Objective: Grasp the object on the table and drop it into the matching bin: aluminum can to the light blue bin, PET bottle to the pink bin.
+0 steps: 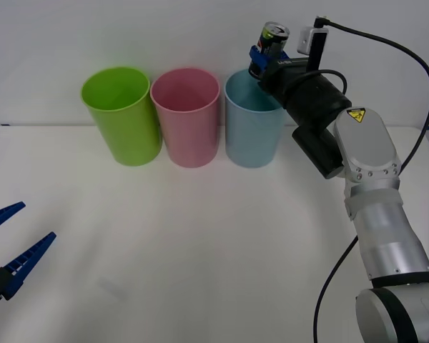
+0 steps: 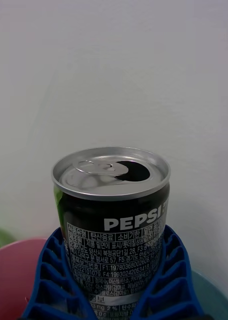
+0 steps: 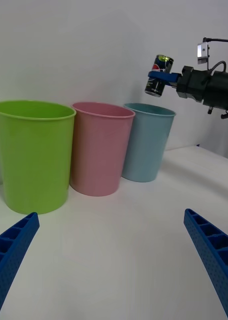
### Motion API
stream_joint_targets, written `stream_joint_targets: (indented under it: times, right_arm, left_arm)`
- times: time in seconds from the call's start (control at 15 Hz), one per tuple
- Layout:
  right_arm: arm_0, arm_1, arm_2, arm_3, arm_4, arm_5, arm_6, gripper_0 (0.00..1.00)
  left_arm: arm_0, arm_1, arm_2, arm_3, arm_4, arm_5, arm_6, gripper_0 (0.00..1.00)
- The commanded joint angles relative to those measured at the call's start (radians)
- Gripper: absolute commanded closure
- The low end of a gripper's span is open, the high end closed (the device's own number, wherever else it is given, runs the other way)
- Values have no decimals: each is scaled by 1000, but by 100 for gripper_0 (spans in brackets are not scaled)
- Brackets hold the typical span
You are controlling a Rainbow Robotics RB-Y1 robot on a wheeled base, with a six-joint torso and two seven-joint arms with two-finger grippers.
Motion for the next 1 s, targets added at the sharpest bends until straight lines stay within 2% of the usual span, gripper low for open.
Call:
stream_joint_targets:
  times: [0.07, 0.13, 0.73, 1.0]
  right_arm:
    - [0, 0, 0, 0, -1, 1, 7, 10]
    - [0, 0, -1, 0, -1, 1, 9, 0]
    - [21, -2, -33, -3, -1, -8, 30, 0]
    - [98, -9, -33, -80, -1, -12, 30, 0]
  left_arm:
    - [0, 0, 0, 0, 0, 0, 0, 0]
    - [0, 0, 0, 0, 0, 0, 0, 0]
    - [0, 0, 0, 0, 0, 0, 0, 0]
    - [0, 0, 0, 0, 0, 0, 0, 0]
